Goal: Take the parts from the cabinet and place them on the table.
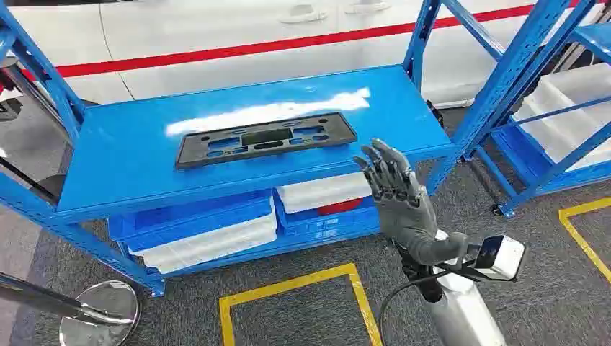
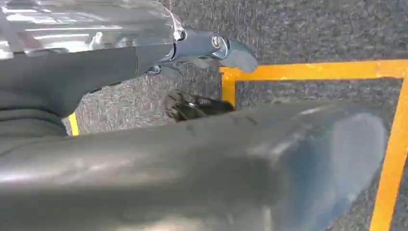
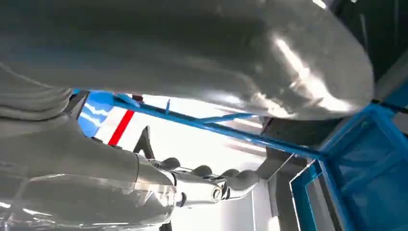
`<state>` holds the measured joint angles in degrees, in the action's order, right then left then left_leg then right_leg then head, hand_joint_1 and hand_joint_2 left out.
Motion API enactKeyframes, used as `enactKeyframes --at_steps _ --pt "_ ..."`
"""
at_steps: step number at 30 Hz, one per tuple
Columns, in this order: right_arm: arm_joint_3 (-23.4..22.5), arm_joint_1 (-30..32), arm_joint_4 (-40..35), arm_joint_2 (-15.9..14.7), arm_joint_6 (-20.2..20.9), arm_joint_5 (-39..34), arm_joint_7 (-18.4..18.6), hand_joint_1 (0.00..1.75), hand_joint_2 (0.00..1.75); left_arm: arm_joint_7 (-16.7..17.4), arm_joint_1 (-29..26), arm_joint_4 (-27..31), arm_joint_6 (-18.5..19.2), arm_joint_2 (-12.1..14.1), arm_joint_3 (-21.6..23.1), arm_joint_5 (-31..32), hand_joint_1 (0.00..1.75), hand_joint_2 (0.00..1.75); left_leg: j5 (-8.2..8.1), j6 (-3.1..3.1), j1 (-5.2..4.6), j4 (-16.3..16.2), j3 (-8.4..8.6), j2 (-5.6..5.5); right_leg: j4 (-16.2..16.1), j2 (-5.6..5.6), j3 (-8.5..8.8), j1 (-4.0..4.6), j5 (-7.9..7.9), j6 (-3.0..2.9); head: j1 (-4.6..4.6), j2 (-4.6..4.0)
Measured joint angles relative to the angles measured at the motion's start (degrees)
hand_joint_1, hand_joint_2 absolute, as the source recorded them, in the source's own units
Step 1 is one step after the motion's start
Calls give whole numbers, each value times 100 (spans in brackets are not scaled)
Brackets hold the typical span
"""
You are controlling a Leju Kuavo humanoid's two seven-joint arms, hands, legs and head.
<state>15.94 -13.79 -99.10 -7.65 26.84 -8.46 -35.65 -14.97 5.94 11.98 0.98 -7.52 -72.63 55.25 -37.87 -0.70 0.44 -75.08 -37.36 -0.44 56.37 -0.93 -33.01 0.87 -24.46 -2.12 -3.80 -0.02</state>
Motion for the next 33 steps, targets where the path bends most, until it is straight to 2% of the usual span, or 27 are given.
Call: enactKeyframes --at_steps 1,2,3,4,5,6,7,8,10,11,12,14,15,16,17,19,20,21,23,25,26,27,29,30,31,32,33 --pt "50 2 20 9 -9 -48 0 0 0 -4 -12 0 -9 6 0 -2 0 0 23 -8 8 127 -56 3 1 -1 86 -4 -63 7 0 0" --pt "92 2 31 11 -18 -63 0 0 0 -9 -19 0 -11 11 0 -2 0 0 221 -5 13 417 -27 7 8 -2 172 -8 -127 18 0 0" --pt "142 1 37 15 -57 -70 0 0 0 -15 -21 0 -20 22 0 -2 0 0 619 2 14 889 70 14 20 -6 272 -15 -206 32 0 0" --pt "192 0 44 28 -74 -70 0 0 0 -17 -26 0 -28 28 0 -2 0 0 1103 28 14 1371 173 40 26 -9 347 -18 -281 50 2 0" --pt "238 -10 59 33 -81 -70 0 0 0 -22 -50 0 -28 28 0 -2 0 0 1494 73 5 1661 155 98 78 -6 391 -1 -344 81 4 0" --pt "282 6 70 44 -87 -63 0 0 0 -26 -28 0 -33 31 2 2 0 0 1326 131 -18 1662 158 99 59 14 354 3 -364 107 0 0" --pt "306 4 70 46 -87 -63 0 0 0 -35 -19 0 -35 35 2 0 0 0 1417 177 -31 1660 175 84 47 11 349 -3 -398 155 0 0" --pt "334 2 66 50 -92 -61 0 0 0 -50 -26 0 -35 37 0 0 0 0 1395 213 -31 1710 153 71 101 13 381 -2 -389 186 2 0" --pt "374 4 59 50 -105 -57 0 0 0 -63 -27 -2 -33 33 0 7 0 0 1395 268 1 1769 319 43 134 16 407 -14 -444 249 0 0" --pt "382 0 59 50 -114 -48 0 0 0 -68 -22 0 -29 35 2 11 0 0 1376 295 0 1793 375 36 367 39 310 -32 -504 287 2 0" --pt "389 -1 61 50 -122 -41 0 0 0 -70 -11 0 -28 35 2 13 0 0 1349 317 -1 1796 400 27 747 50 85 -44 -642 314 2 0" --pt "426 39 63 50 -144 -17 0 0 0 -74 0 0 -28 37 2 13 0 0 1275 327 -15 1795 455 0 1588 65 -478 -92 -978 363 2 0" --pt "433 66 72 50 -155 -4 0 0 0 -77 -6 0 -28 37 2 13 0 0 1234 326 -20 1795 497 -13 1817 66 -682 -109 -1043 379 2 0" --pt "435 84 83 50 -160 0 0 0 0 -79 -14 0 -31 37 2 13 0 0 1180 321 -23 1795 564 -32 1783 67 -772 -122 -945 370 2 0" --pt "439 83 92 50 -157 2 0 0 0 -79 -15 0 -37 37 2 13 0 0 1135 314 -25 1795 630 -47 1541 67 -737 -126 -737 365 2 0" --pt "450 71 94 50 -168 13 0 0 0 -79 -8 0 -46 39 2 18 0 0 1020 292 -32 1797 800 -68 571 79 -438 -123 2 313 2 0" --pt "461 64 101 50 -181 20 0 0 0 -76 -22 -2 -52 35 2 31 0 0 970 274 -27 1810 798 -75 180 105 -379 -108 281 265 4 0" --pt "479 60 107 61 -212 44 2 0 0 -77 5 -4 -52 35 2 53 0 0 947 230 -35 1796 832 -98 132 97 -359 -55 79 236 2 0" --pt "513 68 107 105 -319 127 7 0 0 -92 9 -4 -52 37 9 68 0 0 914 149 -20 1764 859 -93 108 105 -350 -17 126 166 7 0" --pt "553 71 105 120 -400 182 13 0 0 -116 3 -4 -44 39 22 88 0 0 843 87 -11 1746 886 -81 48 107 -183 -62 91 97 4 0" --pt "575 61 111 133 -426 221 15 0 0 -133 5 -4 -39 42 33 96 0 0 807 84 1 1553 853 -54 23 96 -98 -61 56 48 7 0" --pt "616 56 118 140 -446 239 15 0 0 -160 11 -4 -26 42 39 98 0 0 686 59 3 1209 674 -45 24 84 -58 -61 21 7 4 0" --pt "701 94 155 140 -485 284 15 0 0 -186 10 -4 -2 48 44 101 0 0 334 16 21 318 115 -33 26 78 22 -45 -63 -6 4 0" --pt "732 119 173 140 -492 313 15 0 0 -190 -8 -4 9 48 44 101 0 0 250 5 21 25 -117 -27 31 81 63 -42 -101 -5 4 0" --pt "756 146 188 140 -494 322 15 0 0 -199 -29 -4 13 48 46 101 0 0 318 -2 21 -2 -223 -22 35 88 112 -41 -142 -3 4 0" --pt "782 170 203 140 -492 341 15 0 0 -205 -45 -4 13 48 46 101 0 0 552 -1 21 235 -206 -14 42 98 175 -42 -192 3 4 0" --pt "811 183 219 140 -492 346 15 0 175 -205 -50 -4 13 52 46 101 0 0 887 2 20 649 -88 -8 55 99 242 -43 -239 11 4 0"
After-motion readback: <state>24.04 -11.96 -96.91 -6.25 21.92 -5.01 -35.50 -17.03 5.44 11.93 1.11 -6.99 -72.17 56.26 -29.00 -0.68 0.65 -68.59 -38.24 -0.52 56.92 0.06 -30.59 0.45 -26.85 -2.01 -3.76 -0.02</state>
